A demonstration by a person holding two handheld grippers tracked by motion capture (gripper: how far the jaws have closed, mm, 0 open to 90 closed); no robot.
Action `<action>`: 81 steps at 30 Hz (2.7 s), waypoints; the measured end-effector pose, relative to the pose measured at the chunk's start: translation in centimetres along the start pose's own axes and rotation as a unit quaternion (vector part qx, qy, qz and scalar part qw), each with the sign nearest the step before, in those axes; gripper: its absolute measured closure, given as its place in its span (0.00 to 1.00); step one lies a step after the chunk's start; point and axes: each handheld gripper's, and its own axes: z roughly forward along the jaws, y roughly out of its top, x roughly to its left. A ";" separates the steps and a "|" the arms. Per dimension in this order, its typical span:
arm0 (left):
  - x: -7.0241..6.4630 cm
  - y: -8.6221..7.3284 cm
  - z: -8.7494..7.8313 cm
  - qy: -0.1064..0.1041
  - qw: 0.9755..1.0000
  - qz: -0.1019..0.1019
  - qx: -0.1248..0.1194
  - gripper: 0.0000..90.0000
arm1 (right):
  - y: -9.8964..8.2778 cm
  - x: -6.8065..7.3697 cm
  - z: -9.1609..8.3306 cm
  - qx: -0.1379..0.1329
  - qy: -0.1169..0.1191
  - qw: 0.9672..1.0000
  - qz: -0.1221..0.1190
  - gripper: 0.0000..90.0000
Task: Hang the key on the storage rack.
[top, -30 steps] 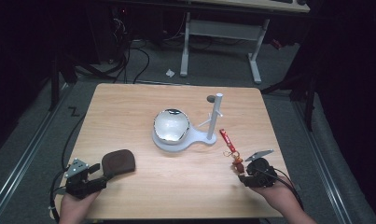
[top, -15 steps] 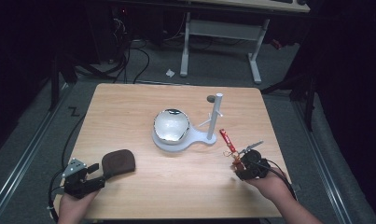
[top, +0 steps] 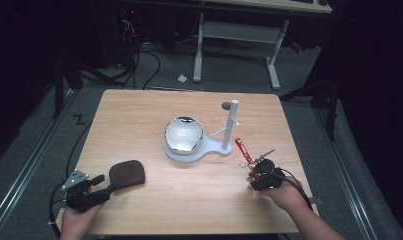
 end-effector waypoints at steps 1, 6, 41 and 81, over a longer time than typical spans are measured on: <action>0.0 0.0 0.0 -0.001 1.000 -0.001 0.000 0.34 | 0.0 0.0 0.0 0.003 0.000 1.000 -0.003 0.59; 0.2 0.0 0.1 0.000 1.000 -0.003 0.002 0.34 | 0.3 0.1 0.4 0.008 0.004 1.000 -0.011 0.61; 0.0 0.1 -0.1 0.008 1.000 0.014 -0.003 0.35 | 0.0 -1.4 -2.3 0.025 0.060 0.998 -0.013 0.73; 0.0 0.1 0.2 0.019 0.999 0.024 -0.007 0.35 | 2.0 -2.2 -14.2 -0.020 0.063 0.998 -0.023 0.73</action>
